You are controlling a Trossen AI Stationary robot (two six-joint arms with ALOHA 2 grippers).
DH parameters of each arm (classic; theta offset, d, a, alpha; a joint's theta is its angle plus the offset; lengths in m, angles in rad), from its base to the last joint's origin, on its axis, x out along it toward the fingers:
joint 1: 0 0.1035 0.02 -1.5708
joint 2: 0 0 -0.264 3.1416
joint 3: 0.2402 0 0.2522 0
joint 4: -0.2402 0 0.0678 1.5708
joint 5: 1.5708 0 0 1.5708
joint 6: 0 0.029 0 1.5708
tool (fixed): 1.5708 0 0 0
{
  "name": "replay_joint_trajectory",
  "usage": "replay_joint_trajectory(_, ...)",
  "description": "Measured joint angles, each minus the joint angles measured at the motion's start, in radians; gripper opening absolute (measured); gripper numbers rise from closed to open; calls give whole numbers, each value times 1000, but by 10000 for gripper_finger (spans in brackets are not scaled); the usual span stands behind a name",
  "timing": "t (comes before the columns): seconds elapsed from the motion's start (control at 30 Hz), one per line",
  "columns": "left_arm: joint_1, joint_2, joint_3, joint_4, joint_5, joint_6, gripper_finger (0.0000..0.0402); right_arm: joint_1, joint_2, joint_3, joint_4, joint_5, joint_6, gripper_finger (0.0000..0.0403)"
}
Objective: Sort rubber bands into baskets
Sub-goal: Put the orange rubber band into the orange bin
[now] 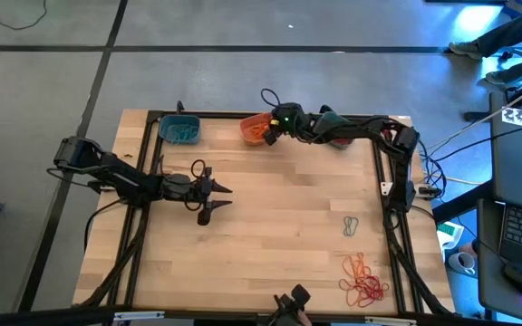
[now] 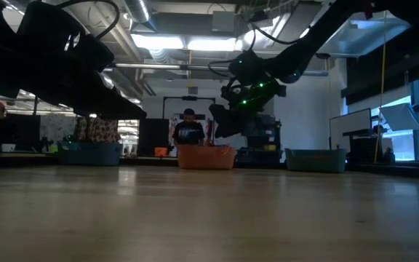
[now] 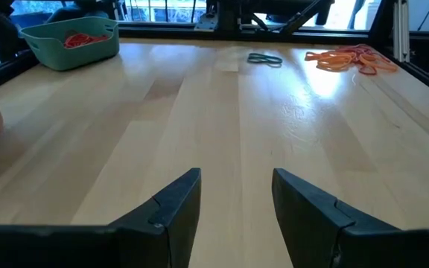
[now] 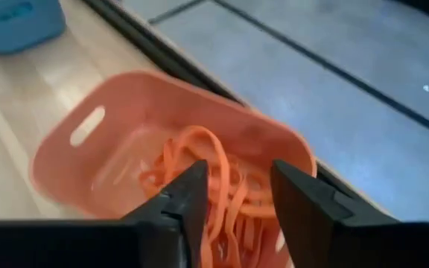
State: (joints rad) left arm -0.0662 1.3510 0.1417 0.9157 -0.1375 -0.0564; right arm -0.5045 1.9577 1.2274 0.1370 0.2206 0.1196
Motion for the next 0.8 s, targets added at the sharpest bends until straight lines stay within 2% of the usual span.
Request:
replay_joint_trajectory(0.13, 0, 0, 0, 0, 0, -11, 164, 1, -16, 21, -59, -5, -11, 166)
replay_joint_trajectory(0.37, 0, 0, 0, -15, 0, -16, 164, 35, -97, 26, -202, -4, -50, 157)
replay_joint_trajectory(0.63, -1, 0, 0, -9, 0, -20, 164, 184, -226, 26, -490, -5, -100, 147)
replay_joint_trajectory(0.8, -24, 0, 0, -4, 0, -10, 164, 306, -277, 26, -765, -18, -44, 147)
